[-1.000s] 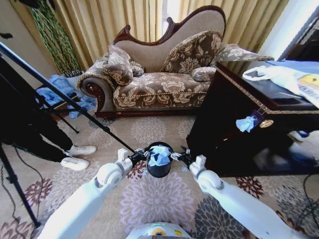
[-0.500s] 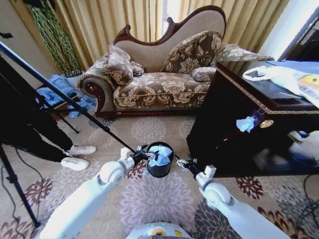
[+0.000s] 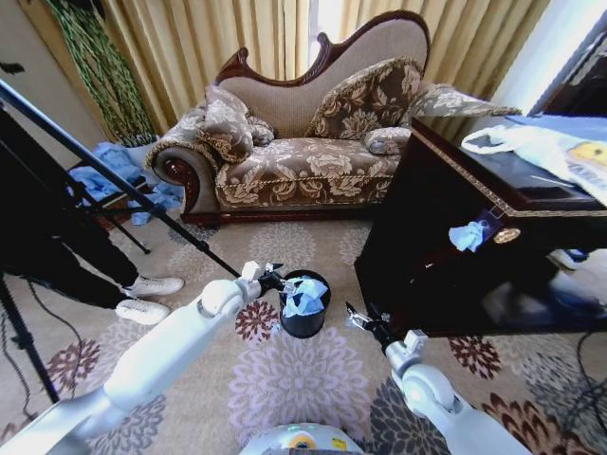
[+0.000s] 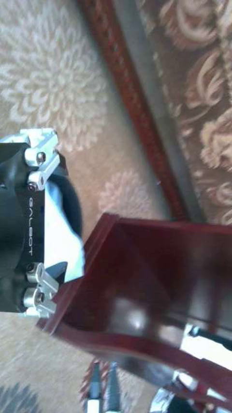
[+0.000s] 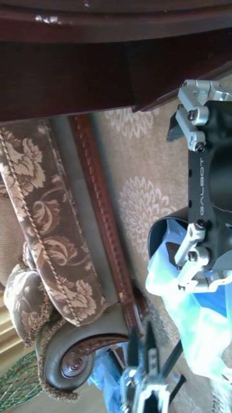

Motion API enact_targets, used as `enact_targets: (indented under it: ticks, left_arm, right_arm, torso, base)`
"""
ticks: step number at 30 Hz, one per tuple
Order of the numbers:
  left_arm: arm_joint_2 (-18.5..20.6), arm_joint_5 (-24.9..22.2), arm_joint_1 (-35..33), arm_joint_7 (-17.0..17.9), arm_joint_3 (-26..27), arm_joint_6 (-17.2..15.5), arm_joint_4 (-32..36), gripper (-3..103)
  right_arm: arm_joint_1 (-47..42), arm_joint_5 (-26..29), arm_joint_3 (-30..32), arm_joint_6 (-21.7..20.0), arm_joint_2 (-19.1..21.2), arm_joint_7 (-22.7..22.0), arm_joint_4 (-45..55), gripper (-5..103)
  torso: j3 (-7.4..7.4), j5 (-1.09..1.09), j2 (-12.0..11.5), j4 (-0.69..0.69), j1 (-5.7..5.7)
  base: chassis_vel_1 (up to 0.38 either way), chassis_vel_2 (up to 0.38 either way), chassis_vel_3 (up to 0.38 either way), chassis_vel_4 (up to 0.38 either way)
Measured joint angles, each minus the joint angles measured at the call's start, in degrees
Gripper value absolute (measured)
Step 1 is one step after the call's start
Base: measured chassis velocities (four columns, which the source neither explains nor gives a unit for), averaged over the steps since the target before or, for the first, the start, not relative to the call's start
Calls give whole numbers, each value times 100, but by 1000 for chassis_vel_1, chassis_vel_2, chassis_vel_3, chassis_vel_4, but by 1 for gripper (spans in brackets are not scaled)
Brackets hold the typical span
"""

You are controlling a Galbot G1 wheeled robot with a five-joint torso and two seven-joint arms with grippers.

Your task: Place a garbage bag over the trash bin.

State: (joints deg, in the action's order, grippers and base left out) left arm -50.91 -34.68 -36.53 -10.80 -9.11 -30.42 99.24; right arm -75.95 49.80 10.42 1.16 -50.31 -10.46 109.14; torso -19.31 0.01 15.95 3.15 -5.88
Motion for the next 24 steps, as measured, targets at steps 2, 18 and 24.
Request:
enact_targets:
  ticks: [2,18,24]
  left_arm:
    - [-64,54,58,-159,-169,0,-96,81]
    - [-114,83,-17,-184,-410,-249,-63,45]
    - [-186,135,-37,-54,-407,-363,-151,19]
  right_arm:
    - [-66,-40,68,14,-17,43,0,100]
    - [-57,-109,140,54,-16,141,-144,100]
    - [-45,-115,143,68,-8,178,-235,100]
  torso:
    - [0,-1,0,0,0]
    - [0,0,0,0,0]
    - [0,-1,0,0,0]
  base:
    - [0,0,0,0]
    - [0,0,0,0]
    - [0,0,0,0]
